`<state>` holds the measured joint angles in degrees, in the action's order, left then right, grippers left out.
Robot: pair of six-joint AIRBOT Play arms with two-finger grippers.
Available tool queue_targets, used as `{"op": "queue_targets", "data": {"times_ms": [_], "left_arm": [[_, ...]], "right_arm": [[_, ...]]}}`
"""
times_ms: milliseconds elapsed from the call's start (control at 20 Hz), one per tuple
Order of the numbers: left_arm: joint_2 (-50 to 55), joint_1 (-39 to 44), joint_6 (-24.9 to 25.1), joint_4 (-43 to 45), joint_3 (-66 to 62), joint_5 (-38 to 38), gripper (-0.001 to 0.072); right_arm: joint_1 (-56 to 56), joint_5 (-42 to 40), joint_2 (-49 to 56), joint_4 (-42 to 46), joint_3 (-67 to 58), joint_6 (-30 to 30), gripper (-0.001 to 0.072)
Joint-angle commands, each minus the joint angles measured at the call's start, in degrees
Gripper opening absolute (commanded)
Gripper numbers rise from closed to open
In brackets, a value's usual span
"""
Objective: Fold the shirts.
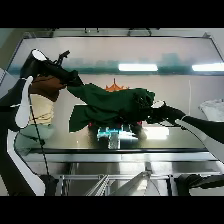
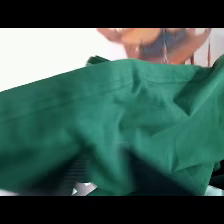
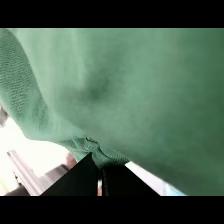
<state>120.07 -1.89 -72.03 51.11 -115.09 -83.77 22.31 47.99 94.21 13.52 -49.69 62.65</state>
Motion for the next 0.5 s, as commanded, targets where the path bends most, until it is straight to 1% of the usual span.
{"op": "queue_targets", "data": {"times_ms": [0,250,450], "left_arm": [[-1.6,-3.4,0.4,0.1,0.0,1.1,0.0715],[2.6,-2.6,0.4,0.3,0.0,-0.3,0.0716],[6.3,-0.4,0.4,0.4,0.0,-4.1,0.0714]], "right_arm": [[0.0,1.9,-0.3,1.9,-0.1,1.0,0.0016],[0.0,4.2,-0.3,1.9,-0.1,1.0,0.0017],[0.0,7.3,-0.3,2.0,-0.1,1.0,0.0017]]}}
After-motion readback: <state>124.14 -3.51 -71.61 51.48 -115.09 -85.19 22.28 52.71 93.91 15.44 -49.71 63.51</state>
